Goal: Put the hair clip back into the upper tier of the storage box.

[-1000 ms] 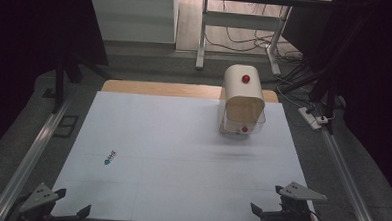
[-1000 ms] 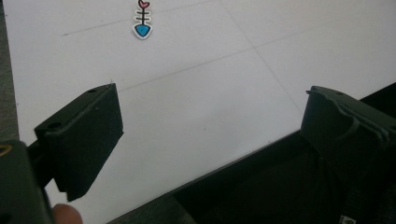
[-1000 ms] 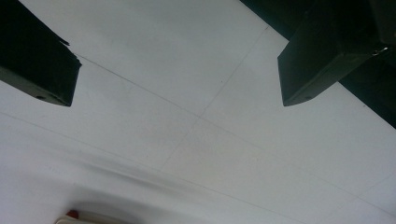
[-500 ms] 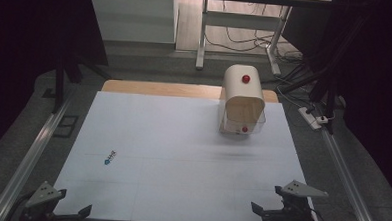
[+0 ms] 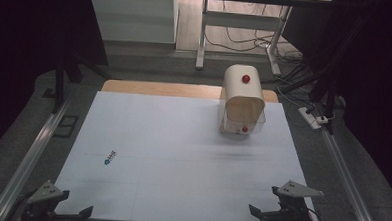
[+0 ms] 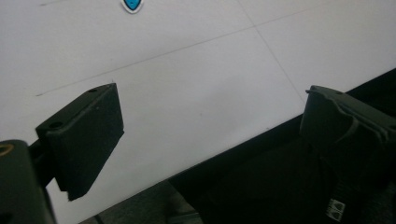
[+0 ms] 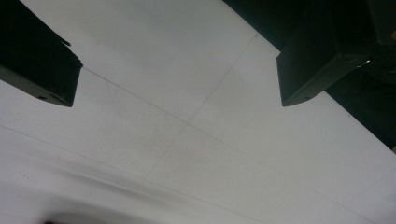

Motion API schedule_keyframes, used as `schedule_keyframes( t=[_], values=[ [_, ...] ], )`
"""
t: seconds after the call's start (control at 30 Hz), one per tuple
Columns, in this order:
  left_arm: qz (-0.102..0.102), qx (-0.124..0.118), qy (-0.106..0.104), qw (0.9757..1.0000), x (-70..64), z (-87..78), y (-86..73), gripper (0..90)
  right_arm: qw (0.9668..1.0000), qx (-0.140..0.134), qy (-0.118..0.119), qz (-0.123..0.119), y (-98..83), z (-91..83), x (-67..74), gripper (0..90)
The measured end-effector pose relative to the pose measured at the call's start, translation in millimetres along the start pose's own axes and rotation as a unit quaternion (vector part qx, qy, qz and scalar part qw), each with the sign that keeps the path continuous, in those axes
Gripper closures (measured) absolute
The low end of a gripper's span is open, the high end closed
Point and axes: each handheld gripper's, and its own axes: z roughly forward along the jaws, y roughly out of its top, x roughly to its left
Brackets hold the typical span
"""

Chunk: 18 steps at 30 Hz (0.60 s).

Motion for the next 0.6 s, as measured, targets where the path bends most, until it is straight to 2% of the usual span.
schedule_keyframes(
  t=[0.23,0.33,0.4,0.53,0.6],
  values=[
    [-0.017,-0.004,-0.005,0.9998,4.9,-0.2,2.0,4.0,1.0000,0.002,-0.002,-0.002,0.1,0.2,0.3,0.0],
    [-0.017,-0.009,-0.003,0.9998,5.6,-0.8,3.6,4.2,1.0000,0.004,-0.002,-0.008,0.2,0.6,1.3,0.0],
    [-0.017,-0.016,-0.009,0.9997,6.8,0.0,5.6,4.2,0.9999,0.006,-0.001,-0.012,0.4,1.3,2.4,0.0],
    [-0.017,-0.014,-0.017,0.9996,10.3,4.6,7.5,4.5,0.9998,0.009,-0.002,-0.020,0.6,1.6,3.6,0.0],
    [-0.016,-0.022,-0.019,0.9994,11.5,4.8,8.3,4.4,0.9998,0.008,-0.002,-0.020,0.6,1.6,3.8,0.0]
  ],
)
